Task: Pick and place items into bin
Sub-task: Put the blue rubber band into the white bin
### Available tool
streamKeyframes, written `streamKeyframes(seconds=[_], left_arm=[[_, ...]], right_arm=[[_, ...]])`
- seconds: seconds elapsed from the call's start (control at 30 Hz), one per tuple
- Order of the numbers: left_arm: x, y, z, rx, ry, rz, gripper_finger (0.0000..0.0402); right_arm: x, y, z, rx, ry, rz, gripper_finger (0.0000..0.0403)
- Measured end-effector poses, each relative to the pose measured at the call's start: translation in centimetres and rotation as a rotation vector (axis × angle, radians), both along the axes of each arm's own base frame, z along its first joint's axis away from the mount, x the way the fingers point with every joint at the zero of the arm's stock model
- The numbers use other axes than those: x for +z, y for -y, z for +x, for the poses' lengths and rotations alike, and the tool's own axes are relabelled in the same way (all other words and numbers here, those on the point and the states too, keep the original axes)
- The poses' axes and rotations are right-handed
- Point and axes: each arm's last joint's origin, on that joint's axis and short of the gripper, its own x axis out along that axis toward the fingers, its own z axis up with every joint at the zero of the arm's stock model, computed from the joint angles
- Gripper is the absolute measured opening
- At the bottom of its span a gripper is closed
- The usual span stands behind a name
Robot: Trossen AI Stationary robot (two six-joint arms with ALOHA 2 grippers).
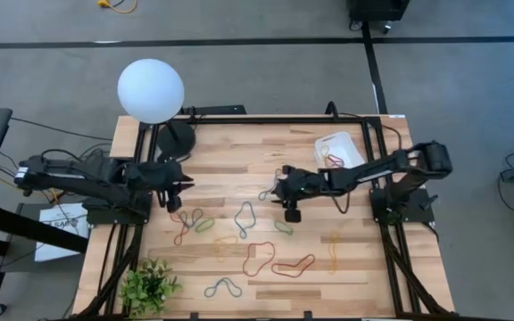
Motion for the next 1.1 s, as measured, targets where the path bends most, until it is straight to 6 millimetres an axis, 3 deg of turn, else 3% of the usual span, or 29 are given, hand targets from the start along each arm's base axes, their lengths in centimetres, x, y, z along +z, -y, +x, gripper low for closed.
streamKeyframes(seconds=[0.23, 0.43, 0.9, 1.1], left_arm=[[-3.2, 0.2, 0.6, -0.014, 0.063, -0.024, 0.0063], [-3.2, 0.2, 0.8, -0.021, 0.079, -0.019, 0.0063], [-3.1, 0.2, 0.8, -0.034, 0.081, -0.008, 0.0063], [-2.9, 0.2, 1.0, -0.008, 0.118, -0.035, 0.0063]], right_arm=[[-3.6, 2.3, 1.2, -0.065, -0.040, 0.009, 0.0119], [-5.7, 3.4, 1.7, -0.097, -0.098, 0.052, 0.0119], [-6.3, 4.5, 2.3, -0.090, -0.105, 0.084, 0.0116], [-7.3, 4.2, 2.4, -0.019, -0.116, 0.147, 0.0064]])
